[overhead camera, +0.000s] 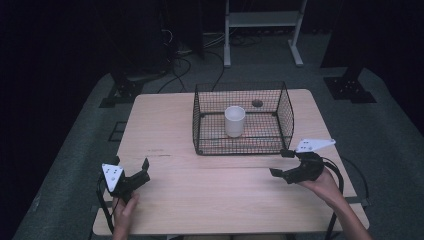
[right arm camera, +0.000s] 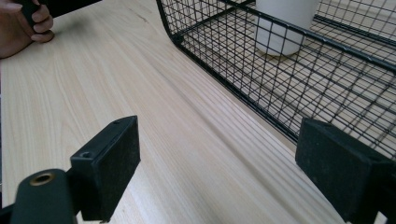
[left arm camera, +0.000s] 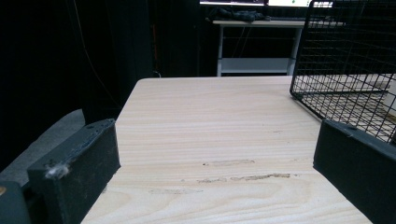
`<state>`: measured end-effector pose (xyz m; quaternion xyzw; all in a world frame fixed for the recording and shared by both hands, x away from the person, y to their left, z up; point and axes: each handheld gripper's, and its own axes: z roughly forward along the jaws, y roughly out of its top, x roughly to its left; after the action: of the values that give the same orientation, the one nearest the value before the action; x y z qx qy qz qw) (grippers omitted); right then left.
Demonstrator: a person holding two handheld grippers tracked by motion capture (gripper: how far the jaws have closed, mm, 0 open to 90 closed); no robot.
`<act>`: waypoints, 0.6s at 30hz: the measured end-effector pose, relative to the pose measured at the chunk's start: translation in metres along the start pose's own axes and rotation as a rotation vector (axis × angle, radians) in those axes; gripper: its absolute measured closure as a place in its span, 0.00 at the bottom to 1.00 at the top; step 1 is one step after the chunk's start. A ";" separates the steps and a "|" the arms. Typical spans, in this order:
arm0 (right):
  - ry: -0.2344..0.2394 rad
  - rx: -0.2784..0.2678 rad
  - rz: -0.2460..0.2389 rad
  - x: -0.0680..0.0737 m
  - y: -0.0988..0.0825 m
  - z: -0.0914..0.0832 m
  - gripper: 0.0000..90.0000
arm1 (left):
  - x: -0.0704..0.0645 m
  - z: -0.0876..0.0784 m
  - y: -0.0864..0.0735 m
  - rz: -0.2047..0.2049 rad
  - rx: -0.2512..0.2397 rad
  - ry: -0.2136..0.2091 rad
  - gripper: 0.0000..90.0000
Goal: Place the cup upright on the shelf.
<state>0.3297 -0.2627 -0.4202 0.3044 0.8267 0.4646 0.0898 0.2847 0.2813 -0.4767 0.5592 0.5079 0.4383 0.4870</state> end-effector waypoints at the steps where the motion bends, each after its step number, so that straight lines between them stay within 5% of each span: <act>1: -0.003 0.000 0.005 0.000 -0.002 -0.001 0.15 | 0.000 0.000 0.000 -0.001 0.000 0.000 0.00; 12: -0.060 -0.033 0.021 0.004 -0.031 -0.009 0.15 | 0.000 0.000 0.000 -0.003 0.001 -0.001 0.00; 18: -0.075 -0.211 0.095 0.014 -0.056 -0.021 0.15 | 0.000 0.000 0.000 -0.003 0.000 0.001 0.00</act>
<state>0.2862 -0.2910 -0.4532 0.3494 0.7539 0.5409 0.1302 0.2848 0.2815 -0.4767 0.5582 0.5092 0.4376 0.4875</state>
